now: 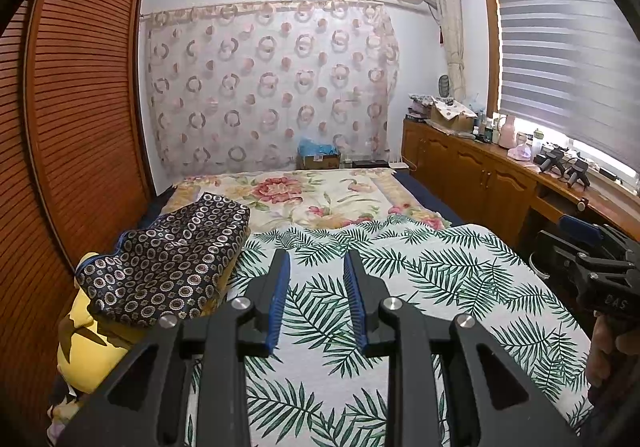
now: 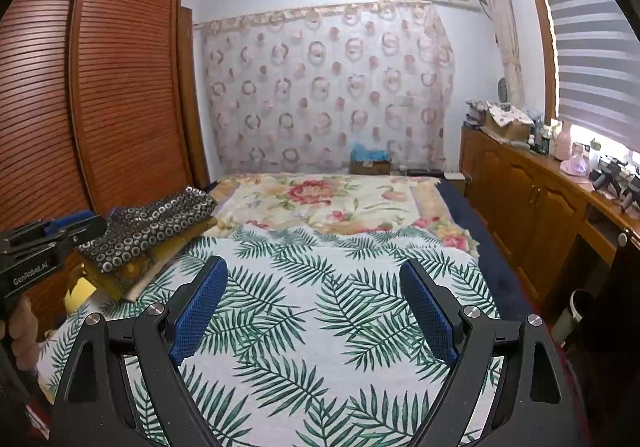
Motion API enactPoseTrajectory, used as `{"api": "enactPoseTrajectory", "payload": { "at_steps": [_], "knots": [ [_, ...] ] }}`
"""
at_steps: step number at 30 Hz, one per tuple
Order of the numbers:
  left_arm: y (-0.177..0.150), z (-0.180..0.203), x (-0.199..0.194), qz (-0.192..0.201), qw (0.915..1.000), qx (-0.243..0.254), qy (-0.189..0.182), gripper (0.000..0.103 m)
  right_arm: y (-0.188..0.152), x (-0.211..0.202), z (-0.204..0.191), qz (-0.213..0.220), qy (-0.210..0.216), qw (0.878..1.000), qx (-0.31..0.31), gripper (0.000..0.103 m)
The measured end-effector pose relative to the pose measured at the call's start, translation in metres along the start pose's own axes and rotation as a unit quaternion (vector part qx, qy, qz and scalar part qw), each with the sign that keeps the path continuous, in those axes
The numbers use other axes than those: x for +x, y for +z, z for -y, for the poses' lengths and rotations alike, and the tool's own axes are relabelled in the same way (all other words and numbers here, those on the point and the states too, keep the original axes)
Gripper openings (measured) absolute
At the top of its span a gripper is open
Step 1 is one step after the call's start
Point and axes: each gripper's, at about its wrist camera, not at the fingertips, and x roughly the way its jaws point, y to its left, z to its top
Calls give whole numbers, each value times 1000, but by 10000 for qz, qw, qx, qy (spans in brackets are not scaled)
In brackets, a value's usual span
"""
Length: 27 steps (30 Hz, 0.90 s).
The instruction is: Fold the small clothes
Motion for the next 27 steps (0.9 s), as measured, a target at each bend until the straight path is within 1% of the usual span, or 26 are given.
{"api": "enactPoseTrajectory", "payload": {
  "at_steps": [27],
  "knots": [
    [0, 0, -1, 21, 10000, 2, 8, 27, 1, 1, -2, 2, 9, 10000, 16, 90]
  ]
}}
